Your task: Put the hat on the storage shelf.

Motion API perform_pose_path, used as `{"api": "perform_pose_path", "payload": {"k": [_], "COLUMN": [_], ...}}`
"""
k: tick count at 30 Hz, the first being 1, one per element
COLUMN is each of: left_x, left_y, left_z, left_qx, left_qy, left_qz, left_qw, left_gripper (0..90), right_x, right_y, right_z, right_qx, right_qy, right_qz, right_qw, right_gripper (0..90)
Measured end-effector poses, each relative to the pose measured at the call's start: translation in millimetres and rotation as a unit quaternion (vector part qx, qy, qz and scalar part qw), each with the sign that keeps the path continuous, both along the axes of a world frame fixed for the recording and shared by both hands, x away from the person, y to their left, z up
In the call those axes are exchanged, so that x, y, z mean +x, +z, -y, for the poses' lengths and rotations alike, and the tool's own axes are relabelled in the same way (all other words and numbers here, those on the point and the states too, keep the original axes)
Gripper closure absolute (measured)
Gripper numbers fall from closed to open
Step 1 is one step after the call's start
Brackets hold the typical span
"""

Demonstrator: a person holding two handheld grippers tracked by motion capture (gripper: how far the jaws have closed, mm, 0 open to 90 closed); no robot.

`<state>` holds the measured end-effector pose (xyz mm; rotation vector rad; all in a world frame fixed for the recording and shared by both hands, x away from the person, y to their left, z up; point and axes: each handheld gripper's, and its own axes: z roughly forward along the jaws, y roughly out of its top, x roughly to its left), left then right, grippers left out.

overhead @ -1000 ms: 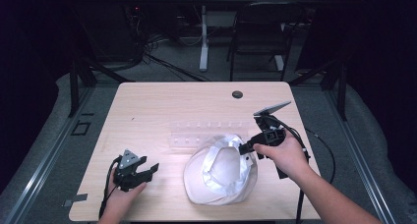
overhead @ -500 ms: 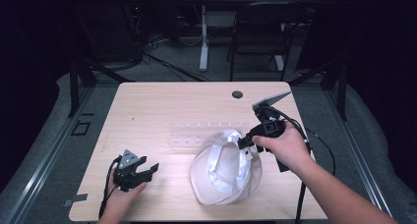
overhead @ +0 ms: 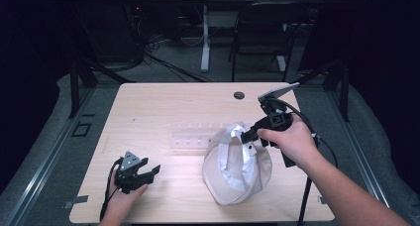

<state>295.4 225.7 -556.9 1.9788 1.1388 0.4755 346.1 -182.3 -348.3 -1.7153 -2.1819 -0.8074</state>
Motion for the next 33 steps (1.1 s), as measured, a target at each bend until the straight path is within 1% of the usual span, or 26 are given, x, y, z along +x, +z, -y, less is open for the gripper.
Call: {"api": "perform_pose_path", "payload": {"k": [1,2,4,5,7,8,9,13,15,19,21,22,23,25,26,27,28,30,31,33], "left_x": [0.1,0.1,0.1,0.2,0.2,0.2,0.2,-0.3,-0.4,-0.9,-1.6,-2.0,-2.3,-2.7,-3.1,-3.5,-4.3,-5.8,-6.7,-8.2], "left_y": [0.0,0.0,0.2,0.1,-0.4,-0.4,-0.4,-0.3,-0.3,0.1,0.5,0.8,0.7,0.9,1.4,1.7,2.4,3.2,4.3,5.9], "left_z": [-0.1,0.1,0.0,0.0,0.7,0.8,0.8,1.4,1.7,2.6,3.5,4.2,5.1,6.1,6.5,6.9,7.1,9.2,10.7,13.8], "left_qx": [0.002,0.001,0.002,0.004,0.001,0.001,0.001,0.001,0.001,0.001,-0.005,-0.004,-0.004,-0.005,-0.007,-0.013,-0.017,-0.023,-0.021,-0.024], "left_qy": [-0.002,-0.002,-0.003,-0.004,-0.001,-0.001,-0.001,-0.001,-0.001,-0.004,-0.007,-0.009,-0.009,-0.011,-0.011,-0.011,-0.013,-0.013,-0.016,-0.018], "left_qz": [0.001,0.001,-0.001,0.000,0.002,0.002,0.002,0.001,0.001,0.000,-0.001,-0.001,0.001,0.000,-0.002,-0.002,-0.004,-0.002,-0.001,-0.002], "left_qw": [1.0000,1.0000,1.0000,1.0000,1.0000,1.0000,1.0000,1.0000,1.0000,1.0000,1.0000,1.0000,1.0000,0.9999,0.9999,0.9999,0.9998,0.9996,0.9996,0.9995], "left_gripper": [42.9,42.9,42.9,42.9,42.8,42.9,42.9,42.9,42.9,42.9,42.9,43.0,43.0,42.9,42.9,42.9,42.9,42.9,42.9,43.1], "right_x": [0.5,0.9,1.1,1.9,2.4,2.8,2.8,4.2,4.1,5.3,5.7,6.4,6.8,8.1,8.9,9.6,10.4,11.8,12.5,13.5], "right_y": [1.1,1.9,2.5,3.3,3.4,4.0,4.8,7.0,10.2,16.2,20.0,21.3,23.7,26.7,28.0,29.5,30.2,32.8,34.1,37.3], "right_z": [1.6,2.7,3.8,5.5,7.5,8.2,8.2,11.5,11.0,12.7,12.4,13.6,13.6,14.5,15.2,15.0,14.9,13.7,12.6,9.4], "right_qx": [0.004,0.010,0.015,0.015,0.017,0.021,0.023,0.031,0.038,0.043,0.051,0.054,0.055,0.062,0.065,0.071,0.074,0.076,0.078,0.081], "right_qy": [0.002,-0.002,-0.007,-0.004,-0.006,-0.007,-0.016,-0.012,-0.022,-0.015,-0.024,-0.020,-0.025,-0.028,-0.028,-0.031,-0.032,-0.032,-0.032,-0.034], "right_qz": [-0.007,-0.012,-0.008,-0.011,-0.007,-0.009,-0.012,-0.008,-0.006,0.005,0.004,0.009,0.008,0.013,0.016,0.014,0.017,0.019,0.021,0.022], "right_qw": [1.0000,0.9999,0.9998,0.9998,0.9998,0.9997,0.9995,0.9994,0.9990,0.9989,0.9984,0.9983,0.9982,0.9976,0.9974,0.9969,0.9966,0.9964,0.9962,0.9959], "right_gripper": [81.6,81.7,81.8,81.8,81.8,81.9,81.8,81.8,81.8,81.8,81.8,81.8,81.8,81.8,81.8,81.8,81.8,81.8,81.8,81.8]}}
